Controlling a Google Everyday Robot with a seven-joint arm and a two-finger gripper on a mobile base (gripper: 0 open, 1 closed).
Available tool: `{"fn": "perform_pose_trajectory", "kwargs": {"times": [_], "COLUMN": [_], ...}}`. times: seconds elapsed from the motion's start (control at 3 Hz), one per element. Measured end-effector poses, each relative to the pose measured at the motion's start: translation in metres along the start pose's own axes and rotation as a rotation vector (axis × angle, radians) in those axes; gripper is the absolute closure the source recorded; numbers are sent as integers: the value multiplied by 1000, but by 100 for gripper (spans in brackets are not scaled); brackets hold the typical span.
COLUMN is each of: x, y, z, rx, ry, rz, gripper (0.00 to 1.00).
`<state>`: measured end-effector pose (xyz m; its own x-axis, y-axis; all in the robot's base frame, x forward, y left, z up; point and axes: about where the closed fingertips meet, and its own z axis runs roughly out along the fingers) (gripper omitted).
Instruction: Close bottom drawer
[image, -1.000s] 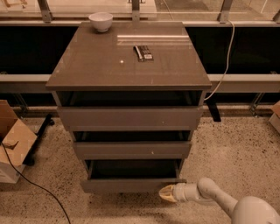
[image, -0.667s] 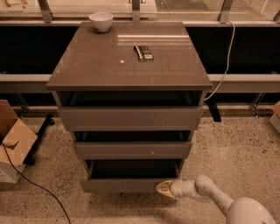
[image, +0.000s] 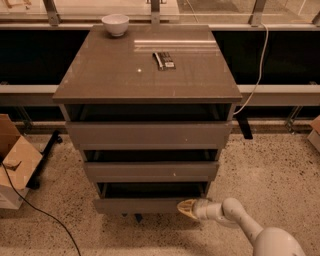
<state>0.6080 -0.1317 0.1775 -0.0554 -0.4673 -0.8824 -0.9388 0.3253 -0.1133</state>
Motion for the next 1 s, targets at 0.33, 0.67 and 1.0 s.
{"fn": "perform_pose_trajectory", "kwargs": {"times": [0.33,0.67,1.0], "x": [-5,-6,-6], "y": [-7,-5,-3], "z": [4,7,9], "rx": [11,7,3], "ry": [-17,-19,-21], "rz": [-12,-10,-10], "gripper": [87,64,41]}}
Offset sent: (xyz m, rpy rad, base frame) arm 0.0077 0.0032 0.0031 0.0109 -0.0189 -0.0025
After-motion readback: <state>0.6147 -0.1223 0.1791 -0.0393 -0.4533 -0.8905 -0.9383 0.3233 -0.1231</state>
